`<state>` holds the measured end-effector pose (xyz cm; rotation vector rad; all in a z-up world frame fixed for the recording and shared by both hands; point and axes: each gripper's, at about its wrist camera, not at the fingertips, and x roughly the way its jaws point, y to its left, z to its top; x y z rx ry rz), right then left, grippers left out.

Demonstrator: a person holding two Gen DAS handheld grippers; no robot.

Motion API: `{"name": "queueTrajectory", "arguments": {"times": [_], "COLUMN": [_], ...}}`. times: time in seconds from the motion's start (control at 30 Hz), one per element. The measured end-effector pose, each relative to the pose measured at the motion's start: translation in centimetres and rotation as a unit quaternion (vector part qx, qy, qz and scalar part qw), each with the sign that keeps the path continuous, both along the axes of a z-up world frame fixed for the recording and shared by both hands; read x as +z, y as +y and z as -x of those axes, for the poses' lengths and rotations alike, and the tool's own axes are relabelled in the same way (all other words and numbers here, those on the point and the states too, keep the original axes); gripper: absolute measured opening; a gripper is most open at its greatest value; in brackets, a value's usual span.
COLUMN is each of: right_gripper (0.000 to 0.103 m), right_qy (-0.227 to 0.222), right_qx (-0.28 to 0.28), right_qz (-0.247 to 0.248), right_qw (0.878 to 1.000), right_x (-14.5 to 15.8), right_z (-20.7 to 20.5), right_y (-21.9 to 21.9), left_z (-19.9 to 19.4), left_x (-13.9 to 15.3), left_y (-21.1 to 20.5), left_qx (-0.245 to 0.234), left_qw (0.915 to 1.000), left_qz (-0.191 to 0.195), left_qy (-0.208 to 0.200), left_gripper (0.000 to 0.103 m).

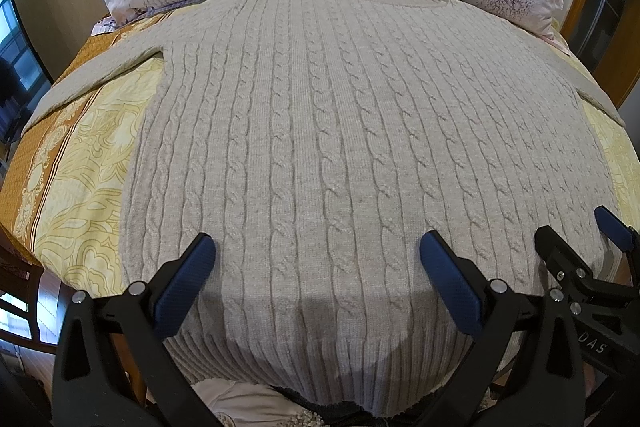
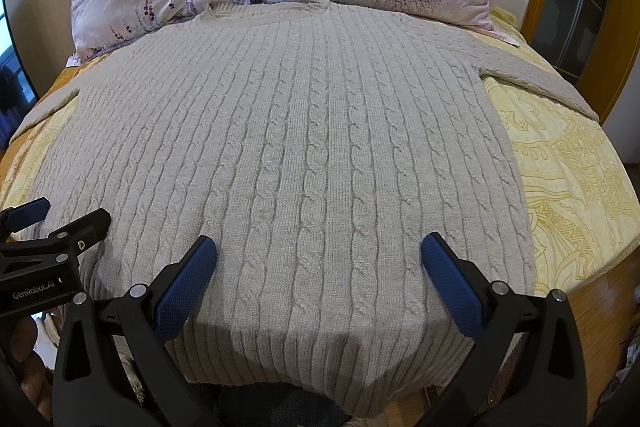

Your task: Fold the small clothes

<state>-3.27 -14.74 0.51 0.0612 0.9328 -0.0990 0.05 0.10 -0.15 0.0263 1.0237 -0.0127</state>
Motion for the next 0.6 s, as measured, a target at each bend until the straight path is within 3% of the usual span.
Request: {"name": "queueTrajectory", "arguments": {"times": [0.6], "right_gripper": [0.102], "right_qy": [-0.008], "right_qx": [0.044], "right_qz": [0.002], "right_qw": [0.999], "right_x": [-0.1], "right_z": [-0.3], "right_y": [-0.33], "left_z": [-0.43], "left_x": [-0.17], "left_y": [-0.16], "left_qx": [-0.004], "left_qw": [0.9999], "left_qz": [-0.003], "left_qy": [0.014], "left_gripper": [0.101]}}
